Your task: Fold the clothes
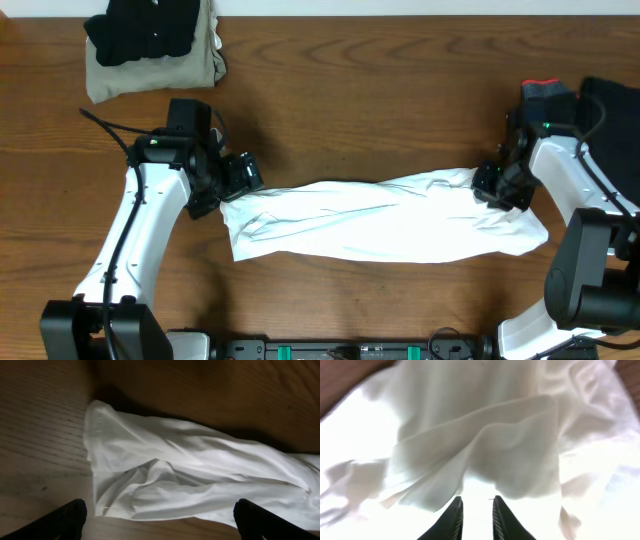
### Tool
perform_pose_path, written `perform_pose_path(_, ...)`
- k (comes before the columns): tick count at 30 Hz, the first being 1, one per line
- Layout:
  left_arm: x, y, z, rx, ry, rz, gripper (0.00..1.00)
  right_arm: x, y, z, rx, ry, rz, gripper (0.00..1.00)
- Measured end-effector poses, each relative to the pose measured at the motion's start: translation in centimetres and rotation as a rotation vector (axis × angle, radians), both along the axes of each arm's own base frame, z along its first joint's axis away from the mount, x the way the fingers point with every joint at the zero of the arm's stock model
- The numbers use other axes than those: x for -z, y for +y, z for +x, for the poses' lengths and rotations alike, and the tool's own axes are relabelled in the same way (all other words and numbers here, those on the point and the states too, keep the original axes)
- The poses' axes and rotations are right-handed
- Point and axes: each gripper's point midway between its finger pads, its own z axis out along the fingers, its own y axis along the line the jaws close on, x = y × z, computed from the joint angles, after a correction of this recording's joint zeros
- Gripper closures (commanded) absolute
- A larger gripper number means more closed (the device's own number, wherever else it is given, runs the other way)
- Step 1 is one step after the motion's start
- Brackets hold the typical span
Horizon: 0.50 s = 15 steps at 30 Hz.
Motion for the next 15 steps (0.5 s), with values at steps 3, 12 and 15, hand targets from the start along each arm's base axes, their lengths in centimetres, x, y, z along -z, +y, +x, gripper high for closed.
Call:
perform_pose_path(3,0.1,0.5,0.0,-0.006,0.0,0.027,0.04,-1.4,-0.1,0.0,-0.014,0.021,0.0,0.73)
perform_pose_path(12,1.5,4.0,-1.0,-0.114,0.052,0.059,0.07,-6.7,0.1,-0.7,-0.065,0.092,0.016,0.01)
perform_pose_path(15,2.4,5.3,-1.8,-0.16,0.084,0.056,0.09,-6.9,0.7,-1.1,-0.091,0.109,0.029,0.01)
